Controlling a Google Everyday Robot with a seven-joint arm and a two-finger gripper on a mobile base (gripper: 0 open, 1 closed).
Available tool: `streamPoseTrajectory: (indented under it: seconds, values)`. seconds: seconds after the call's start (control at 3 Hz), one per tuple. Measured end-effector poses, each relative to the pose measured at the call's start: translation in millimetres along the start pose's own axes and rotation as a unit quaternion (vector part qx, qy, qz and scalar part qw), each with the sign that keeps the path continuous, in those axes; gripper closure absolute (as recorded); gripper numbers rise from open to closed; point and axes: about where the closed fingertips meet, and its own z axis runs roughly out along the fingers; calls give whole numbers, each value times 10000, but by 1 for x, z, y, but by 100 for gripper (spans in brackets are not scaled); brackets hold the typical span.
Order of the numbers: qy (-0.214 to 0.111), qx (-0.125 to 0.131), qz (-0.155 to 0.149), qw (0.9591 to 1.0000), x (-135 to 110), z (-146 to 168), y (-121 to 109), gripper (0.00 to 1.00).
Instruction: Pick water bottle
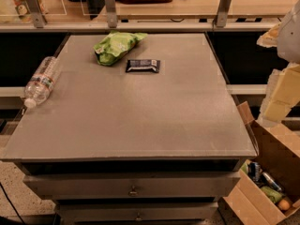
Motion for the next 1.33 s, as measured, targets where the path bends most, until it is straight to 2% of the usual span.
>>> streamPoseTrajectory:
  seconds: [0.33, 0.67, 1.0, 1.33]
  values:
    - [-11, 37, -39, 10000, -3, 0, -2, 0]
    - [82, -1, -789, 9969, -38, 23, -17, 0]
    - [303, -85, -1845, 9823, -89, 66, -27, 0]
    - [689, -65, -2942, 9532, -136, 110, -27, 0]
